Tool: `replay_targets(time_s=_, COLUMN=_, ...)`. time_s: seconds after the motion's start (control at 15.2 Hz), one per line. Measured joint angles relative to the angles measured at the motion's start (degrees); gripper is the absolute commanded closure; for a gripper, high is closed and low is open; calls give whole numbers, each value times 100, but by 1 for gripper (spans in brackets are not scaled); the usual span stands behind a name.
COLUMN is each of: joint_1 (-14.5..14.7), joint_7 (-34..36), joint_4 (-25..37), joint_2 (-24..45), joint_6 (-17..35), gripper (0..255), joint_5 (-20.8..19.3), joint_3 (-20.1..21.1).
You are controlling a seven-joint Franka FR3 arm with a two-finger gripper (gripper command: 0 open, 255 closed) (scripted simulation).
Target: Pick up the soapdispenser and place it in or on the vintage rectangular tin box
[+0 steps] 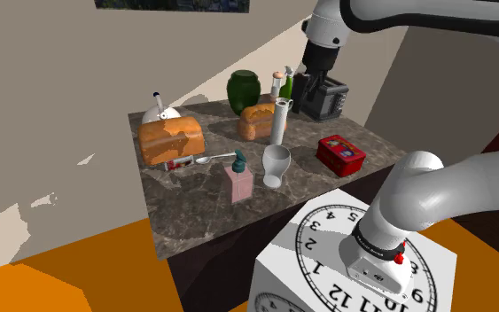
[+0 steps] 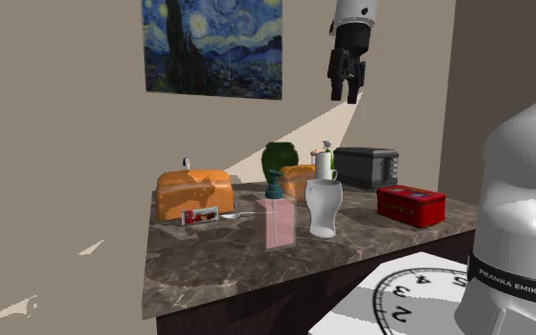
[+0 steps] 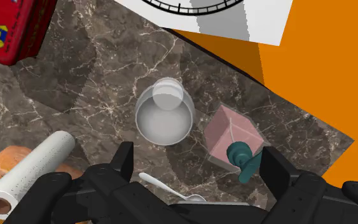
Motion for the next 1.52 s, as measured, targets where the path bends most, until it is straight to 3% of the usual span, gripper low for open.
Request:
replay_targets(time_s=0.33, joint_1=62, joint_7=237, joint_4=-221, joint_2=324, joint_6=546, gripper=0, joint_5=162, joint_3=217)
replay_targets(time_s=1.19, joint_1=172, joint_7=1115, joint_4=-221, joint_2=2549, joint_6=2846, gripper=0, joint_5=471, joint_3=1029)
replay_targets(time_s=1.52, joint_1=174, joint_7=1252, joint_4=-253, joint_2=2973, joint_6=3316, gripper=0, joint_5=446, joint_3=1148)
